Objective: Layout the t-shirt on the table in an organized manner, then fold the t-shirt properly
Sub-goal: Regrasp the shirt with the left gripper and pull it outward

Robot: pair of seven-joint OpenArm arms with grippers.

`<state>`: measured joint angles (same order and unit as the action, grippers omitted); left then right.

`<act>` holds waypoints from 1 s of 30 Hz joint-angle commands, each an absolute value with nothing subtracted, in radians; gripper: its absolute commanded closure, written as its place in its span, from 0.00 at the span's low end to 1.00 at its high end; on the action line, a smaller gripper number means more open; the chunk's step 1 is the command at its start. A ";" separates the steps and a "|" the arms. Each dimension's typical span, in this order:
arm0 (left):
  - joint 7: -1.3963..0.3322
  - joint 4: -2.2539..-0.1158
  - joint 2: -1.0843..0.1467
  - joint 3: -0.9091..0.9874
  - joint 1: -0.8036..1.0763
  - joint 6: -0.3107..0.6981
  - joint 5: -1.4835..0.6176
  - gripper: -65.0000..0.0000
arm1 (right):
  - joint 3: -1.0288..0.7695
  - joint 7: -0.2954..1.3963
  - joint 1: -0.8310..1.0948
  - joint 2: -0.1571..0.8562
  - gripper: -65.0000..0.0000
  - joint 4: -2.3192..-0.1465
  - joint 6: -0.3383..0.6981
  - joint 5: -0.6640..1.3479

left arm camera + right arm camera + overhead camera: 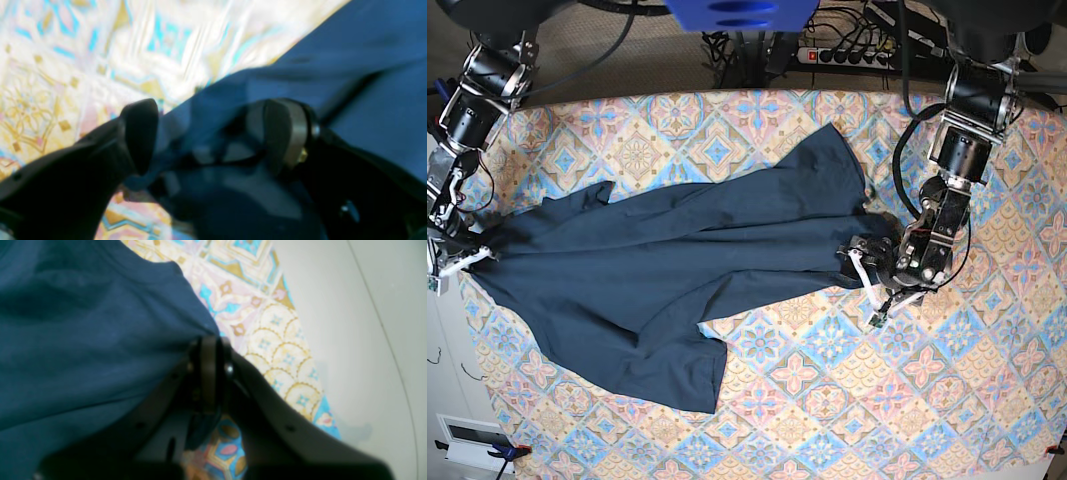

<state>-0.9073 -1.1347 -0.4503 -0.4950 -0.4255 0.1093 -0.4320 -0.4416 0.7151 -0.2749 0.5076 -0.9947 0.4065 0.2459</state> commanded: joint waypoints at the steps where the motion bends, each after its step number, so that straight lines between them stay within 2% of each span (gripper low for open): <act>1: -0.892 -1.122 -0.461 -0.515 -0.472 0.105 -0.433 0.25 | -0.446 0.691 -0.298 0.536 0.99 -1.012 0.404 0.259; 4: -0.869 -1.076 -0.461 -0.561 -0.498 0.105 -0.433 0.26 | -0.446 0.691 -0.298 0.536 0.99 -1.012 0.404 0.259; 6: -0.822 -1.059 -0.466 -0.567 -0.506 0.105 -0.433 0.35 | -0.446 0.691 -0.298 0.536 0.99 -1.012 0.404 0.259; 7: -0.797 -1.052 -0.466 -0.559 -0.506 0.105 -0.432 0.44 | -0.446 0.691 -0.298 0.536 0.99 -1.012 0.404 0.259; 11: -0.691 -0.989 -0.467 -0.481 -0.526 0.094 -0.432 0.94 | -0.446 0.691 -0.298 0.536 0.99 -1.012 0.404 0.259; 12: -0.673 -0.967 -0.467 -0.444 -0.527 0.090 -0.432 1.00 | -0.446 0.691 -0.298 0.536 0.99 -1.012 0.404 0.259; 18: -0.558 -0.820 -0.467 -0.191 -0.561 0.010 -0.381 1.00 | -0.450 0.688 -0.298 0.536 0.99 -1.006 0.404 0.259; 24: -0.478 -0.654 -0.461 -0.143 -0.639 0.010 -0.328 0.97 | -0.446 0.691 -0.298 0.536 0.99 -1.009 0.404 0.259; 27: -0.478 -0.624 -0.458 -0.142 -0.657 0.010 -0.331 0.81 | -0.444 0.693 -0.298 0.536 0.99 -1.010 0.404 0.259; 30: -0.493 -0.625 -0.458 -0.137 -0.657 0.008 -0.332 0.57 | -0.443 0.708 -0.298 0.536 0.99 -1.010 0.404 0.259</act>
